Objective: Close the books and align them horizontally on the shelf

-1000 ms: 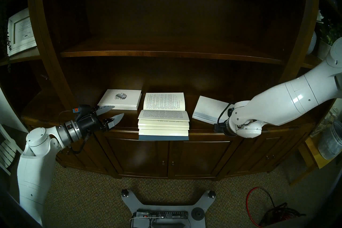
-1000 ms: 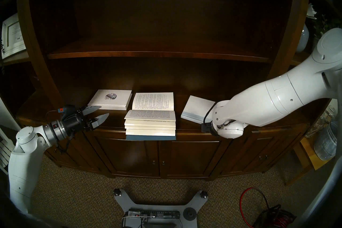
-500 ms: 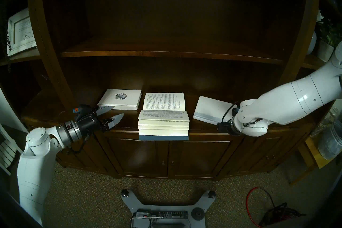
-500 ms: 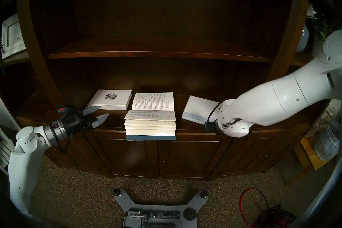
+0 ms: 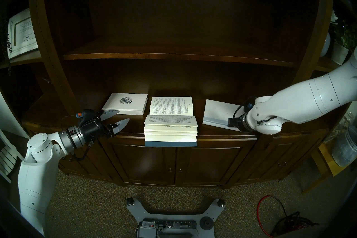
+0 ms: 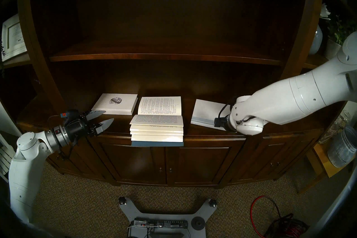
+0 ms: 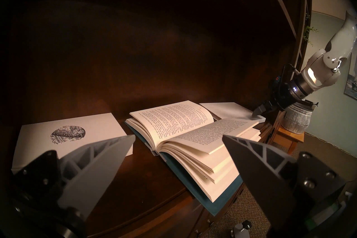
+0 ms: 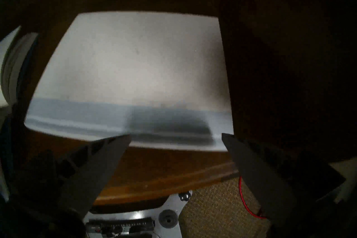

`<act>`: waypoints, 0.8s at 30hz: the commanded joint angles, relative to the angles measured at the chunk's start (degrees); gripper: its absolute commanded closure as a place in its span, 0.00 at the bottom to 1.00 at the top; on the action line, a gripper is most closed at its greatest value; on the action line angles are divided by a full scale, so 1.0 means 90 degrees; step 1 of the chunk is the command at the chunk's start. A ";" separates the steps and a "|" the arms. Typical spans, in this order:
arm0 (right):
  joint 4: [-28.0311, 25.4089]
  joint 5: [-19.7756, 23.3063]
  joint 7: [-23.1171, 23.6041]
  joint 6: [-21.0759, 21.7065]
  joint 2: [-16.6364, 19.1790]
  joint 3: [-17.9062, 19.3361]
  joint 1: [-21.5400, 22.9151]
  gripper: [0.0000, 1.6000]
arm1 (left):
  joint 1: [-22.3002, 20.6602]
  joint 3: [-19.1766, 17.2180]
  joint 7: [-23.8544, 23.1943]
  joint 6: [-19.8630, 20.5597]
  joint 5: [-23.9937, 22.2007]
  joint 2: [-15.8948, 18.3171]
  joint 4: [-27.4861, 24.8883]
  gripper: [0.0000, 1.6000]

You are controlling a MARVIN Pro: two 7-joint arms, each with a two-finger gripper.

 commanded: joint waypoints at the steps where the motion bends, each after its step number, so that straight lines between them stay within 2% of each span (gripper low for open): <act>1: 0.0126 -0.0135 -0.0016 -0.0213 -0.0098 0.0183 0.0266 0.00 | -0.0124 -0.0076 0.0014 -0.0029 -0.0072 -0.0006 -0.0138 0.00; 5: 0.0177 0.0010 -0.0137 -0.0042 -0.0235 0.0236 0.0190 0.00 | -0.0123 -0.0079 0.0017 -0.0027 -0.0074 -0.0010 -0.0142 0.00; 9: -0.0024 0.0106 -0.0278 0.0113 -0.0305 0.0235 0.0262 0.00 | -0.0123 -0.0080 0.0019 -0.0026 -0.0075 -0.0011 -0.0144 0.00; 24: -0.0365 0.0325 -0.0497 -0.0004 -0.0654 0.0467 -0.0046 0.00 | -0.0122 -0.0081 0.0020 -0.0025 -0.0076 -0.0013 -0.0146 0.00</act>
